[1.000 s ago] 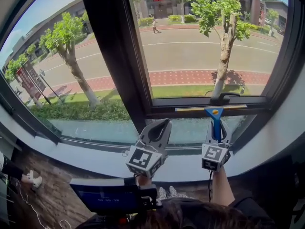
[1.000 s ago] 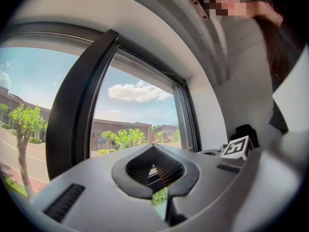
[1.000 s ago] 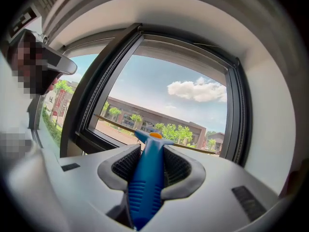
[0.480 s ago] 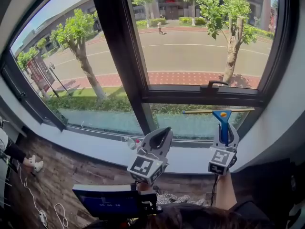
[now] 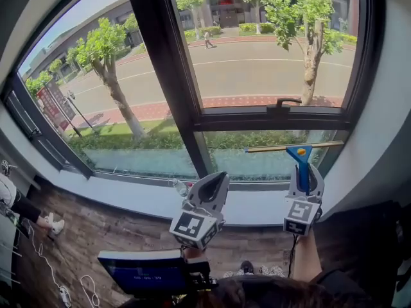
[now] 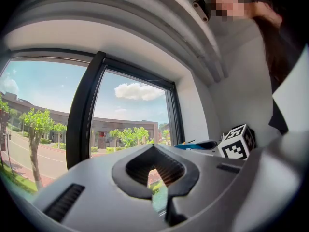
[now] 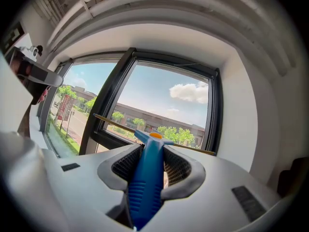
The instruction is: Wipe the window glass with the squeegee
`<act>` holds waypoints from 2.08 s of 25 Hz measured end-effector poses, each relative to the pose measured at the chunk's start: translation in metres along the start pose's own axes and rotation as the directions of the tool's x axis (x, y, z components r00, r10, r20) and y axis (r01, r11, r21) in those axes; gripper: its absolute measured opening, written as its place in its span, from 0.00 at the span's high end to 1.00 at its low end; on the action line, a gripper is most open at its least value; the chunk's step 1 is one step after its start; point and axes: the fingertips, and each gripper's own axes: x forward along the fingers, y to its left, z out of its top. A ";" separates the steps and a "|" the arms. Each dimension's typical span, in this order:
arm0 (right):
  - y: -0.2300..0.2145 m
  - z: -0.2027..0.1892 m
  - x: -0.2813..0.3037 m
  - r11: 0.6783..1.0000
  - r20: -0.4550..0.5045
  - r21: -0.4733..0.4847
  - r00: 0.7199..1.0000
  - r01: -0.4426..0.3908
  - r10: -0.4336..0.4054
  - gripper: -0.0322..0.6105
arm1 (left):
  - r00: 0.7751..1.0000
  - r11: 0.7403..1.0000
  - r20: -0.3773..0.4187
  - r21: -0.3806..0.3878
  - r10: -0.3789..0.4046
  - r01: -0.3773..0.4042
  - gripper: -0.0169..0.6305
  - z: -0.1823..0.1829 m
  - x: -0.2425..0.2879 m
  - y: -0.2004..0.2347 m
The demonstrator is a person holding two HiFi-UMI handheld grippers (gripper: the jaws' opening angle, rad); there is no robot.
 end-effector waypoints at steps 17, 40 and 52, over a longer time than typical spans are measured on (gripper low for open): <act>0.002 0.040 -0.124 0.999 0.050 0.024 0.998 -0.041 0.040 0.73 | 0.999 0.997 -0.011 -0.063 -0.039 0.038 0.97 -0.014 -0.086 -0.042; -0.045 0.048 -0.136 0.996 0.080 0.027 0.993 -0.085 0.083 0.73 | 0.999 0.999 0.044 -0.034 0.000 0.002 0.97 0.016 -0.065 -0.088; -0.060 0.053 -0.148 0.996 0.096 0.021 0.992 -0.084 0.081 0.73 | 0.998 0.999 0.051 -0.022 -0.041 0.042 0.97 0.022 -0.059 -0.104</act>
